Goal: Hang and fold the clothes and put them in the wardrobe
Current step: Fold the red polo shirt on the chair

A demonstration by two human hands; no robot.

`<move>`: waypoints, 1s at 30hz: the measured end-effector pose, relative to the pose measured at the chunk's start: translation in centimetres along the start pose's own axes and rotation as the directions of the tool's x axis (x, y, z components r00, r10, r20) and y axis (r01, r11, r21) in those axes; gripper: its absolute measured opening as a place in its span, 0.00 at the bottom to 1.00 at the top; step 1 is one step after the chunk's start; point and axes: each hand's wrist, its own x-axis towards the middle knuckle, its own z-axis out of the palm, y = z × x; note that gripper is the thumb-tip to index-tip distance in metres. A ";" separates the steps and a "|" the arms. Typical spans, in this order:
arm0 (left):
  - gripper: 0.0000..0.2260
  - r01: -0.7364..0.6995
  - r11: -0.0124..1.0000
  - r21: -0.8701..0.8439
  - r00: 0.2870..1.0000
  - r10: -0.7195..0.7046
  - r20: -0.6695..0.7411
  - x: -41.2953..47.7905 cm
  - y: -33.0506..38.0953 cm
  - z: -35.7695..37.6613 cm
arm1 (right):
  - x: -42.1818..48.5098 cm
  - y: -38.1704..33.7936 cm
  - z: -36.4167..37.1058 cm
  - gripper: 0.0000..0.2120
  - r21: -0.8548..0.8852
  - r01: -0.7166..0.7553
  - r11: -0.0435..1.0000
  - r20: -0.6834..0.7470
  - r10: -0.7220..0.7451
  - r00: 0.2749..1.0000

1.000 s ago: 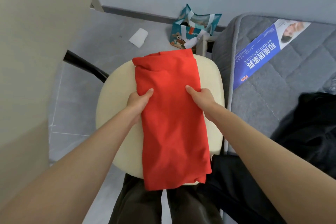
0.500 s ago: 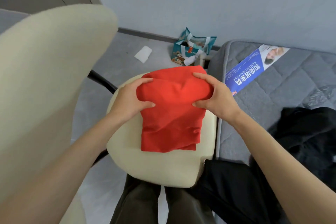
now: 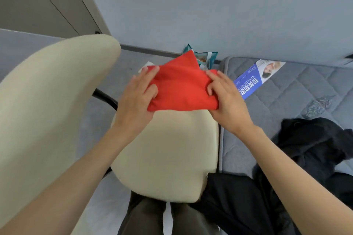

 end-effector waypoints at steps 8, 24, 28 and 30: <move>0.16 0.305 0.927 -0.218 0.759 -0.098 0.643 -8.3 -0.8 6.0 | -8.1 2.3 6.0 0.15 0.017 -0.297 0.955 0.648 0.215 0.730; 0.22 0.878 0.135 -0.459 0.412 -0.701 0.582 -3.9 -1.9 13.0 | -3.9 4.1 12.2 0.32 0.533 -0.776 0.337 0.466 0.648 0.602; 0.12 0.822 0.430 -0.373 0.551 -0.766 0.332 -3.4 -1.8 14.2 | -4.2 4.7 13.6 0.22 0.448 -0.718 0.532 0.262 0.690 0.675; 0.13 0.784 0.549 -0.289 0.613 -0.756 0.230 -3.9 -1.8 14.4 | -4.4 4.7 13.8 0.19 0.416 -0.670 0.615 0.182 0.665 0.724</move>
